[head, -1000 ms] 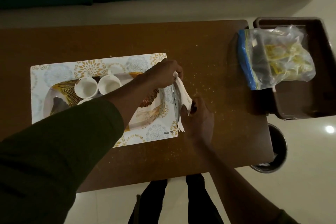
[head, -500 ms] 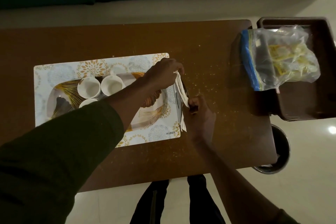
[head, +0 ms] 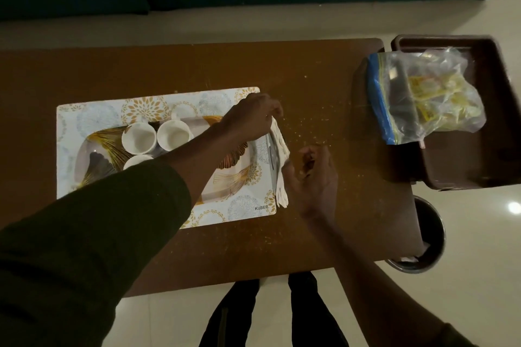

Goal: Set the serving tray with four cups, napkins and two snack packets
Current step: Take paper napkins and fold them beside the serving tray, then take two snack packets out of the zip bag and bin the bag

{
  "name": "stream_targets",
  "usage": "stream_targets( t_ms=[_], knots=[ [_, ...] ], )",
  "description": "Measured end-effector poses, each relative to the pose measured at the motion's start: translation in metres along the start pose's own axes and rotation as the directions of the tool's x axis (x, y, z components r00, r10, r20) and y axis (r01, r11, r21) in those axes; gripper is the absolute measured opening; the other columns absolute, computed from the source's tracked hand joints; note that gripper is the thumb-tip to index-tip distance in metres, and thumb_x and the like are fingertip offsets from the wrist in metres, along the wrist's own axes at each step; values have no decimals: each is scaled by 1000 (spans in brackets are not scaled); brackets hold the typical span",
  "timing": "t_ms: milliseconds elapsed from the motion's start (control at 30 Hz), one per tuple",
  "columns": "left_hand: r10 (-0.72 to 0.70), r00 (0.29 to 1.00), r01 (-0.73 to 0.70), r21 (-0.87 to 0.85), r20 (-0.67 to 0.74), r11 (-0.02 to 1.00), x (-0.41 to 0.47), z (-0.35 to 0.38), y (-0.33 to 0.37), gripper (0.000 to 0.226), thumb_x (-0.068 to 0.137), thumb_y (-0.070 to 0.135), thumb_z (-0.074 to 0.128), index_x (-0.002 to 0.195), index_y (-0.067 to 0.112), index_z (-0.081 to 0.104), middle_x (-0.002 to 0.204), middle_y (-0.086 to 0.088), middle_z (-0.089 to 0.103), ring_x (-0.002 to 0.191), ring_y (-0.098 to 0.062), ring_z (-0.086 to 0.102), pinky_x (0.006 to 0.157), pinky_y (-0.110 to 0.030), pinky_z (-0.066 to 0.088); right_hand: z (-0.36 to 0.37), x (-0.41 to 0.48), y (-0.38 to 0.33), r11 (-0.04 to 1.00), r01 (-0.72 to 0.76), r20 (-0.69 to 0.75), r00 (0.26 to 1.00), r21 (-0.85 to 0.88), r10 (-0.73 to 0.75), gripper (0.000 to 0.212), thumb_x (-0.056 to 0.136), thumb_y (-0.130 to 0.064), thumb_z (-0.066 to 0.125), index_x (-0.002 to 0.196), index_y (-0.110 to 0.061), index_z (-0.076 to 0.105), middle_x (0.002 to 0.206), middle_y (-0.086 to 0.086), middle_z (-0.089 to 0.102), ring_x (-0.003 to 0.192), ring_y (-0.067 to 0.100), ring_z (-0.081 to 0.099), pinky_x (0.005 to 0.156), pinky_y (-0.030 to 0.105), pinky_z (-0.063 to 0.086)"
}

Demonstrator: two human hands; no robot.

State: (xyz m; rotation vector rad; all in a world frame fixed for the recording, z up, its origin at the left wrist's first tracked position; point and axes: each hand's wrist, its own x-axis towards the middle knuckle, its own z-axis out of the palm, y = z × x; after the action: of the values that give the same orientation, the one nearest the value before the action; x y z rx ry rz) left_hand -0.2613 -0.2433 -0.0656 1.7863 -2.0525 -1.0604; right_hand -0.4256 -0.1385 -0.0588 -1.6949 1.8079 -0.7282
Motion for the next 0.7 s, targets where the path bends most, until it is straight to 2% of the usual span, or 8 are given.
stream_targets(
  t_ms=[100,200,333,367,467,500,600,700],
  knots=[
    [14,1000,-13,11,-23,1000,2,-9,11,26,90,9,53,106,22,69,117,-2,64,104,-21,62,83,-36,52,-22,20,-2,999,-30,-26,999,-36,29,34,83,-48,58,98,-17,53,91,-6,56,74,8,52,58,18,42],
    [46,998,-45,26,-52,999,9,-19,26,28,90,7,54,112,18,68,118,-5,64,107,-23,60,86,-34,48,-45,53,-1,999,-34,-103,994,-28,31,26,87,-41,61,96,-17,55,91,-5,56,75,9,52,60,17,41],
    [70,990,-66,37,-120,997,24,-13,56,29,91,8,56,115,21,64,128,-4,58,117,-24,55,88,-29,41,-82,98,27,993,-119,-177,977,14,119,14,89,-27,58,92,-14,63,94,2,63,80,16,61,70,36,54],
    [61,988,-58,24,-139,998,27,-9,63,29,91,8,56,116,23,63,130,-3,55,119,-24,53,88,-29,39,-90,106,35,991,-134,-174,975,23,136,13,89,-24,58,92,-13,63,95,2,64,81,16,62,69,35,54],
    [43,985,-46,-14,-166,999,36,12,93,33,91,8,57,119,25,61,134,-3,50,121,-23,51,87,-28,39,-122,119,66,992,-125,-142,982,11,125,9,89,-16,58,94,-13,65,98,-1,62,80,12,60,63,20,45],
    [33,985,-37,-22,-172,999,40,21,104,34,91,9,57,121,24,60,135,-3,49,121,-23,51,86,-27,38,-132,122,79,994,-112,-119,987,-3,111,9,89,-15,59,95,-14,65,98,-3,61,80,11,59,64,20,46],
    [-60,983,44,-99,-171,994,53,49,139,38,92,9,57,125,27,56,133,-1,50,112,-21,55,80,-28,46,-157,130,114,996,-82,-98,992,-34,78,12,87,-16,59,97,-18,64,100,-4,62,81,12,61,71,29,53],
    [-225,970,193,-272,-91,943,74,80,172,42,91,12,61,129,27,52,130,-3,53,105,-20,57,77,-31,50,-182,138,143,990,-129,-138,983,-54,121,15,85,-15,59,98,-19,64,100,-6,62,82,14,63,73,27,51]
  ],
)
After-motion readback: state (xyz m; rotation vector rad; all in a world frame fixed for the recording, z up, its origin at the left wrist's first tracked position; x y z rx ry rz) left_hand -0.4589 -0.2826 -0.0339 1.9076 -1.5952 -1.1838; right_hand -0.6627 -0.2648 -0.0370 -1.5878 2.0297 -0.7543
